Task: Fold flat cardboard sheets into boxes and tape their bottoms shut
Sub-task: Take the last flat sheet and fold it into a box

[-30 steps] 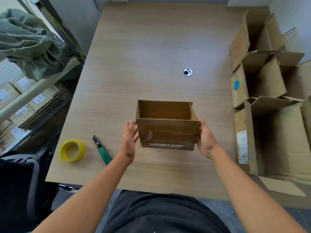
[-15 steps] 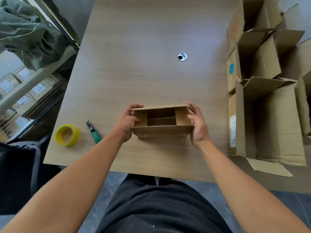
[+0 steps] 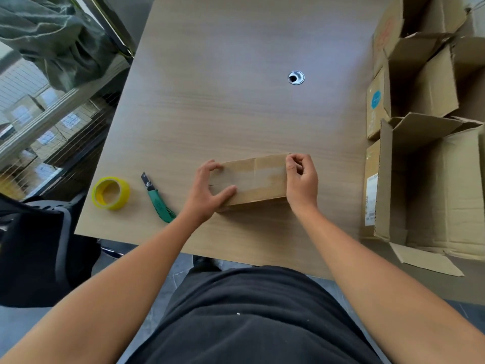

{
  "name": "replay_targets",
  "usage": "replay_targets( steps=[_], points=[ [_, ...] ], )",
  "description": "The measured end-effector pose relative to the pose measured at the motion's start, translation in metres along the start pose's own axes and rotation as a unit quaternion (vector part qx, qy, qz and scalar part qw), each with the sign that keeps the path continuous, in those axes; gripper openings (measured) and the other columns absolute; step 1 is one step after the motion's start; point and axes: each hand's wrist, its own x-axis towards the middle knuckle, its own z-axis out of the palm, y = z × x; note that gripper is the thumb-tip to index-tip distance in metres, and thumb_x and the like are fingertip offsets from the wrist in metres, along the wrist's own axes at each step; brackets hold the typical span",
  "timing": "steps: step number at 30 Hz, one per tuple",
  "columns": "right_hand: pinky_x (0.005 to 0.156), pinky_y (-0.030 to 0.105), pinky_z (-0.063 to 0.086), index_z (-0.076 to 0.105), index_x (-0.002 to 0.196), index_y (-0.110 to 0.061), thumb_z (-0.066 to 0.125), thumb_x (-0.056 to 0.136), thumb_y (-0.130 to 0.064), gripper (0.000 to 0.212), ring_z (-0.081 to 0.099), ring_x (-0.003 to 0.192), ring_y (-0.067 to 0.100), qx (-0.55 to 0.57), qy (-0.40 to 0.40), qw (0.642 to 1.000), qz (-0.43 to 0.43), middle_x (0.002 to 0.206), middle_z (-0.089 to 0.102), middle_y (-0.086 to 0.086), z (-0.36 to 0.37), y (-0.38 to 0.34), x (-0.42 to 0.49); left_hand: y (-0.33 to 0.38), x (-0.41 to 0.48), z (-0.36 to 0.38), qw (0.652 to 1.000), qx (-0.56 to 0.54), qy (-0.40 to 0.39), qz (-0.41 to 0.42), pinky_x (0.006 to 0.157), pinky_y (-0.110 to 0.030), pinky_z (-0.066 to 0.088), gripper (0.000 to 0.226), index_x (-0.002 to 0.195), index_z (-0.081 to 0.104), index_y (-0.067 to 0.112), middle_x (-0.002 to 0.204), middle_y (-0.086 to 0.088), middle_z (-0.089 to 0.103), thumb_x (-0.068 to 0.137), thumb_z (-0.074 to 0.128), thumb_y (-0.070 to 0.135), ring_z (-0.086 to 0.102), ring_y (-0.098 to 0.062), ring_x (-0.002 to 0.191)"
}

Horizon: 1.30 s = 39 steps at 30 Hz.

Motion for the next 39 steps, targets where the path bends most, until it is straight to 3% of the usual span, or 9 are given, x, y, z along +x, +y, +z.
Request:
replay_targets(
  steps=[3,7,14,17,22,25,31,34,39],
  points=[
    [0.086,0.02,0.047,0.053,0.108,-0.028,0.055,0.102,-0.024,0.008,0.062,0.101,0.009,-0.018,-0.041,0.999,0.001,0.104,0.06,-0.015,-0.004,0.004,0.004,0.0,0.006,-0.002,0.995,-0.085,-0.026,-0.054,0.112,-0.04,0.04,0.084,0.15,0.024,0.043,0.15,0.009,0.03,0.085,0.078,0.039,0.037,-0.019,0.136],
    [0.091,0.003,0.032,0.048,0.141,-0.024,0.044,0.107,-0.026,0.034,0.048,0.117,0.004,-0.103,-0.082,0.991,-0.007,0.13,0.048,-0.007,-0.009,0.007,0.001,-0.001,0.007,-0.004,0.995,-0.084,-0.038,-0.048,0.098,-0.035,0.051,0.067,0.142,0.032,0.039,0.133,0.008,0.039,0.09,0.073,0.039,0.048,-0.018,0.121],
    [0.103,0.041,0.042,0.046,0.147,-0.02,0.029,0.106,-0.037,0.047,0.05,0.124,0.029,-0.345,-0.112,0.93,-0.062,0.139,0.049,0.009,0.001,0.036,-0.043,-0.03,-0.003,0.002,0.996,0.085,-0.022,-0.019,0.109,-0.038,0.037,0.06,0.151,0.028,0.035,0.155,0.0,0.032,0.099,0.054,0.049,0.038,-0.018,0.139],
    [0.12,0.053,0.025,0.038,0.152,-0.018,0.029,0.104,-0.046,0.056,0.027,0.147,0.036,-0.462,-0.128,0.868,-0.129,0.16,0.029,0.012,0.023,0.013,-0.062,-0.042,0.005,-0.001,0.99,0.121,-0.064,-0.044,0.11,-0.045,0.038,0.058,0.152,0.025,0.035,0.156,-0.004,0.032,0.101,0.047,0.051,0.042,-0.026,0.137],
    [0.12,0.051,-0.019,-0.018,0.158,-0.027,0.011,0.102,-0.063,0.073,-0.036,0.146,0.023,-0.581,-0.255,0.769,-0.077,0.163,-0.032,0.001,0.068,0.009,-0.097,-0.043,0.021,-0.017,0.979,0.158,-0.129,-0.005,0.116,-0.053,0.032,0.058,0.155,0.015,0.035,0.16,-0.004,0.028,0.104,0.035,0.053,0.032,-0.027,0.145],
    [0.119,0.052,-0.022,-0.029,0.153,-0.028,0.005,0.1,-0.065,0.073,-0.044,0.141,0.022,-0.589,-0.26,0.764,-0.043,0.157,-0.042,0.0,0.082,0.004,-0.095,-0.049,0.02,-0.051,0.98,0.173,-0.094,0.025,0.117,-0.046,0.031,0.056,0.156,0.022,0.028,0.159,-0.005,0.035,0.105,0.037,0.047,0.035,-0.025,0.143],
    [0.119,0.052,-0.02,-0.028,0.154,-0.028,0.005,0.099,-0.067,0.074,-0.041,0.144,0.022,-0.587,-0.248,0.769,-0.046,0.158,-0.04,0.0,0.116,-0.007,-0.082,-0.138,-0.012,-0.161,0.948,0.211,0.22,-0.094,0.108,-0.046,0.034,0.048,0.124,0.054,0.005,0.125,-0.018,0.056,0.09,0.063,0.037,0.047,-0.036,0.123],
    [0.12,0.053,-0.019,-0.028,0.154,-0.028,0.006,0.099,-0.067,0.075,-0.04,0.144,0.021,-0.585,-0.243,0.772,-0.046,0.159,-0.04,-0.001,0.133,-0.008,-0.079,-0.189,-0.023,-0.197,0.937,0.272,0.154,-0.154,0.112,-0.048,0.032,0.057,0.119,0.052,0.004,0.127,-0.018,0.052,0.085,0.067,0.048,0.04,-0.037,0.128],
    [0.121,0.05,-0.019,-0.022,0.156,-0.03,0.012,0.1,-0.066,0.075,-0.036,0.146,0.019,-0.585,-0.237,0.774,-0.047,0.161,-0.034,-0.003,0.137,-0.008,-0.077,-0.227,-0.023,-0.214,0.918,0.39,0.051,-0.052,0.124,-0.047,0.014,0.036,0.108,0.059,0.014,0.138,-0.008,0.051,0.091,0.066,0.045,0.015,-0.035,0.15]
  ],
)
